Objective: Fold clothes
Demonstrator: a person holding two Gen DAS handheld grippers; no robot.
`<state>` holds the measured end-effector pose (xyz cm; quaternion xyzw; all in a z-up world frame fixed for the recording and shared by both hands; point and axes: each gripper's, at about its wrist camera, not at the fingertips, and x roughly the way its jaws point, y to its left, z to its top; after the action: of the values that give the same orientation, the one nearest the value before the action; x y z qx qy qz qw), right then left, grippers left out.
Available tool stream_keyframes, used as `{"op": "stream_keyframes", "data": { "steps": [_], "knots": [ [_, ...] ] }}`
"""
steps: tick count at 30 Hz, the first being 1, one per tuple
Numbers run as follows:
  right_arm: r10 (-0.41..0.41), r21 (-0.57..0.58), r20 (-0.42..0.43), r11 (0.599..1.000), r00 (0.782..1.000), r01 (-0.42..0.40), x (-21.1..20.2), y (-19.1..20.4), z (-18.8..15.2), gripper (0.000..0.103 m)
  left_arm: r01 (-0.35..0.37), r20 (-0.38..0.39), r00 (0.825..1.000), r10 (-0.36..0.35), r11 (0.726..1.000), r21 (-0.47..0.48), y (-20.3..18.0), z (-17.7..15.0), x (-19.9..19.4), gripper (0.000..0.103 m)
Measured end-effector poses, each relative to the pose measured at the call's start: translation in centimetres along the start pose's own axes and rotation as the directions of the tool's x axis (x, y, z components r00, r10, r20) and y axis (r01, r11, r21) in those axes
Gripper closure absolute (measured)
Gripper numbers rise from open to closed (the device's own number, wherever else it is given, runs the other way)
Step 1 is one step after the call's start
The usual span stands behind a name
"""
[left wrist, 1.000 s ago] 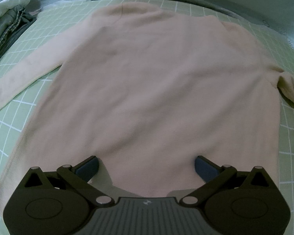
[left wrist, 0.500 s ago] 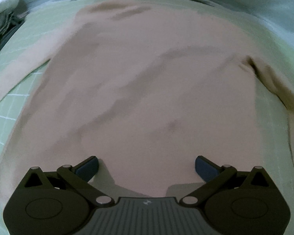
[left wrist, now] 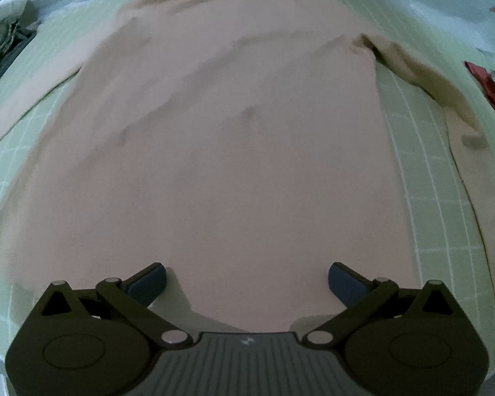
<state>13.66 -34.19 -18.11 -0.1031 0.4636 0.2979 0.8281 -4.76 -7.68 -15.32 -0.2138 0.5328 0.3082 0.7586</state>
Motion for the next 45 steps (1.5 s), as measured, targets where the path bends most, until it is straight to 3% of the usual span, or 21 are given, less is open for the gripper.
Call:
{"op": "stream_keyframes", "data": {
  "steps": [2,4,5,9,12,16,17,19,22,25,28,30,31,33,36,37,39,40,42,44,45],
  "knots": [
    [0.005,0.02,0.022,1.0,1.0,-0.005,-0.4,-0.5,-0.5,0.037,-0.003,-0.002,1.0,0.003,1.0,0.001,-0.1,-0.6,-0.2,0.0],
    [0.016,0.02,0.046,1.0,0.999,-0.017,-0.8,-1.0,-0.7,0.088,-0.004,-0.002,1.0,0.004,1.0,0.002,-0.3,-1.2,-0.5,0.0],
    [0.031,0.022,0.049,0.999,0.998,-0.032,-0.8,-1.3,-0.7,0.098,-0.003,-0.002,1.0,0.003,1.0,0.001,-0.4,-1.4,-0.6,0.0],
    [0.102,0.032,0.076,0.994,0.992,-0.105,-1.5,-2.2,-0.9,0.099,-0.003,0.0,1.0,0.003,1.0,-0.006,-0.6,-2.1,-0.9,0.0],
    [0.119,0.029,0.185,0.992,0.975,-0.126,-5.3,-2.6,0.1,0.099,-0.003,0.003,1.0,0.004,1.0,-0.016,-0.8,-2.4,-1.0,0.0],
    [0.22,0.18,0.44,0.928,0.871,-0.325,-12.6,-6.4,1.0,0.099,0.003,-0.002,1.0,-0.003,0.999,-0.035,-0.7,-2.5,-1.1,0.0],
    [0.2,0.195,0.432,0.931,0.879,-0.308,-12.8,-7.2,0.9,0.099,0.004,-0.007,1.0,-0.005,0.999,-0.043,-0.7,-2.4,-0.9,0.0],
    [0.107,0.155,0.359,0.973,0.927,-0.173,-11.3,-7.9,0.2,0.1,0.004,-0.013,1.0,-0.005,0.998,-0.055,-0.7,-2.3,-0.7,0.0],
    [0.063,0.174,0.266,0.978,0.962,-0.112,-9.4,-9.0,-0.9,0.099,-0.004,-0.012,1.0,0.003,0.999,-0.054,-0.8,-1.9,-0.6,0.0],
    [0.073,0.24,0.205,0.963,0.976,-0.122,-8.3,-9.7,-2.0,0.099,-0.007,-0.023,1.0,0.006,0.998,-0.056,-0.8,-1.9,-0.4,0.0],
    [0.015,0.176,0.119,0.984,0.993,-0.036,-6.5,-8.4,-3.2,0.099,-0.013,-0.025,1.0,0.012,0.999,-0.051,-0.6,-1.9,-0.5,0.0],
    [0.057,0.233,0.155,0.968,0.986,-0.093,-6.8,-8.5,-3.5,0.099,-0.016,-0.025,1.0,0.015,0.999,-0.048,-0.6,-2.0,-0.5,0.0],
    [0.086,0.277,0.184,0.951,0.979,-0.136,-7.1,-8.9,-3.7,0.099,-0.016,-0.027,1.0,0.014,0.999,-0.046,-0.6,-2.1,-0.5,0.0],
    [0.182,0.409,0.274,0.867,0.944,-0.285,-8.0,-11.0,-4.1,0.099,-0.016,-0.031,0.999,0.014,0.999,-0.043,-0.7,-2.2,-0.5,0.0],
    [0.272,0.612,0.408,0.627,0.872,-0.482,-7.5,-14.5,-5.8,0.099,-0.016,-0.035,0.999,0.014,0.999,-0.042,-0.7,-2.2,-0.5,0.0],
    [0.277,0.653,0.43,0.562,0.859,-0.508,-7.2,-15.5,-6.2,0.099,-0.016,-0.035,0.999,0.014,0.999,-0.044,-0.7,-2.2,-0.5,0.0],
    [0.158,0.65,0.266,0.699,0.951,-0.298,-6.6,-15.5,-6.0,0.095,-0.016,-0.037,0.999,0.015,0.999,-0.048,-0.7,-2.2,-0.4,0.0],
    [0.088,0.617,0.207,0.761,0.974,-0.199,-6.5,-14.9,-5.8,0.094,-0.017,-0.037,0.999,0.016,0.999,-0.048,-0.7,-2.1,-0.4,0.0],
    [-0.06,0.523,0.109,0.852,0.992,-0.005,-6.4,-13.8,-5.5,0.071,-0.021,-0.039,0.999,0.019,0.999,-0.049,-0.9,-2.1,-0.3,0.0],
    [-0.149,0.396,0.13,0.914,0.98,0.086,-7.0,-11.9,-5.1,0.05,-0.024,-0.041,0.999,0.022,0.999,-0.049,-1.1,-2.0,-0.3,0.0],
    [-0.18,0.326,0.152,0.937,0.972,0.123,-7.3,-10.8,-4.8,0.05,-0.026,-0.042,0.999,0.024,0.998,-0.049,-1.2,-1.9,-0.2,0.0]
  ]
}}
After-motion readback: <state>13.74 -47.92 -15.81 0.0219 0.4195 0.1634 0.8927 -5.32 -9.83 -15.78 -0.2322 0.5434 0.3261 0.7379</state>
